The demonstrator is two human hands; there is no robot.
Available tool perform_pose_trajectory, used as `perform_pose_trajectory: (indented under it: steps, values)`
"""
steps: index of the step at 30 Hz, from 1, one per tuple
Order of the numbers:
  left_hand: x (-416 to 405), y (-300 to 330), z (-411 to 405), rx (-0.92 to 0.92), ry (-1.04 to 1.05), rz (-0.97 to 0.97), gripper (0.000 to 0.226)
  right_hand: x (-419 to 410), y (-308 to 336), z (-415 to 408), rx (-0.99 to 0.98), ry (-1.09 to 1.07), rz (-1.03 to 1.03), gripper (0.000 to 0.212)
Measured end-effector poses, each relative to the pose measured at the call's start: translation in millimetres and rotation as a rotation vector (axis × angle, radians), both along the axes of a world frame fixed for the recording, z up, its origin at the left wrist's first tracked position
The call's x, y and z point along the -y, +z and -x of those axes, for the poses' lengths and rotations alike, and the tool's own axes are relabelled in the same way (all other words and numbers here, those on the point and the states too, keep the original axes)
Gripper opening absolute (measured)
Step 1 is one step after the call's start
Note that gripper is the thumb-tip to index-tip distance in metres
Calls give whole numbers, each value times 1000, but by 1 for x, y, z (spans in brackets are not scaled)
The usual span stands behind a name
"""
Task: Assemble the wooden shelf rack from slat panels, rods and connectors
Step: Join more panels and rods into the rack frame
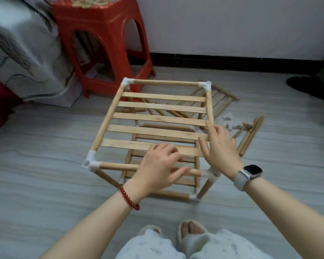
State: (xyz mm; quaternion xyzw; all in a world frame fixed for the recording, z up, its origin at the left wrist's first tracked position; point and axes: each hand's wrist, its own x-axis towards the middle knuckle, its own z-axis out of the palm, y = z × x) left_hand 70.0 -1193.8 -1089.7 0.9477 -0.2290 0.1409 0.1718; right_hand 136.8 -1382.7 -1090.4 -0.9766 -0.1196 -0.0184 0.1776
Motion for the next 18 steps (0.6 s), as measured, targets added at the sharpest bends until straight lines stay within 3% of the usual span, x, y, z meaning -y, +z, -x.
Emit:
perform_pose_trajectory:
  steps: [2,5,7,9,12,14,16,18]
  values:
    - [-45,0,12,26,155,31,44,-12,6,20,67,223,103,66]
    - [-112,-3,30,-225,405,-56,74,-32,-1,37,-74,537,356,94]
    - [-147,-4,37,-445,458,-94,95,-40,-8,36,-83,587,448,97]
    - [-162,-4,38,-546,416,-28,94,-38,-9,27,-31,575,456,93]
    - [-155,-2,46,-410,351,15,65,-22,-8,13,-19,630,508,89]
    - [-147,-7,56,-309,266,23,62,-5,-4,6,-48,643,541,89]
    - [-143,-12,64,-277,230,101,75,3,3,4,-67,625,564,93]
    - [-140,-17,67,-359,253,212,101,-7,8,11,-70,646,558,98]
